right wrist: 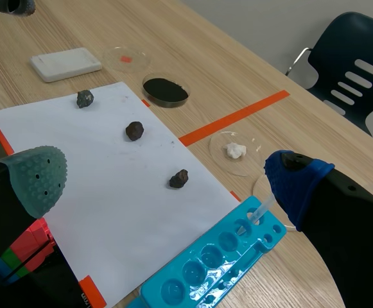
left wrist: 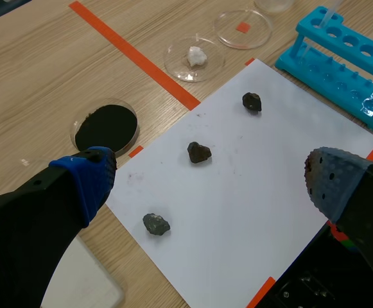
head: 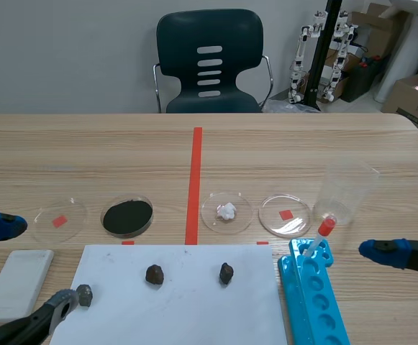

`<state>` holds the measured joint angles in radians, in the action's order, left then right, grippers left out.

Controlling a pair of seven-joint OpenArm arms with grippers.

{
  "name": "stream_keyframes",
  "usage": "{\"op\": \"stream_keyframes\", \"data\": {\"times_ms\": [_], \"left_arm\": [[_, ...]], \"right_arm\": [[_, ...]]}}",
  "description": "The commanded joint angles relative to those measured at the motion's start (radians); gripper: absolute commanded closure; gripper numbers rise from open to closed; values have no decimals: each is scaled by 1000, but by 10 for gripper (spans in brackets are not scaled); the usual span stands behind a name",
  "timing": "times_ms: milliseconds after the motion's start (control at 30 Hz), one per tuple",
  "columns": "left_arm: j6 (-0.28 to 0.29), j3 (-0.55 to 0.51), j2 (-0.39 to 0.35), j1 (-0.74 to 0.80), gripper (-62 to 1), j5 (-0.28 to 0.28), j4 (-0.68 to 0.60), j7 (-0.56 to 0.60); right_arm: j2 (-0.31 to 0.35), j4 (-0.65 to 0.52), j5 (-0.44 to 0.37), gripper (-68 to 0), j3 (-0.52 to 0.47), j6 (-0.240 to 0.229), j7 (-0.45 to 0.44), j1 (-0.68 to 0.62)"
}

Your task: Pick up the middle mineral with the left hand

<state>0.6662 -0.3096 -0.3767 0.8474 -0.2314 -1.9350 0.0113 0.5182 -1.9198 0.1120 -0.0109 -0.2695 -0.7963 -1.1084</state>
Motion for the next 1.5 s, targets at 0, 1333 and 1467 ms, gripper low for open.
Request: {"op": "stream_keyframes", "data": {"times_ms": [0,1333,1467], "left_arm": [[-1,7,2,-3,-620,-12,-7,15],[-637,399,-189,-290,-620,-314,-7,-339],[-823,505,-188,-393,-620,-349,-7,-432]], "right_arm": [[3,-14,-13,-653,-6,0,-18,8],[3,-14,-13,-653,-6,0,-18,8],[3,-14,-13,-653,-6,0,-18,8]]}}
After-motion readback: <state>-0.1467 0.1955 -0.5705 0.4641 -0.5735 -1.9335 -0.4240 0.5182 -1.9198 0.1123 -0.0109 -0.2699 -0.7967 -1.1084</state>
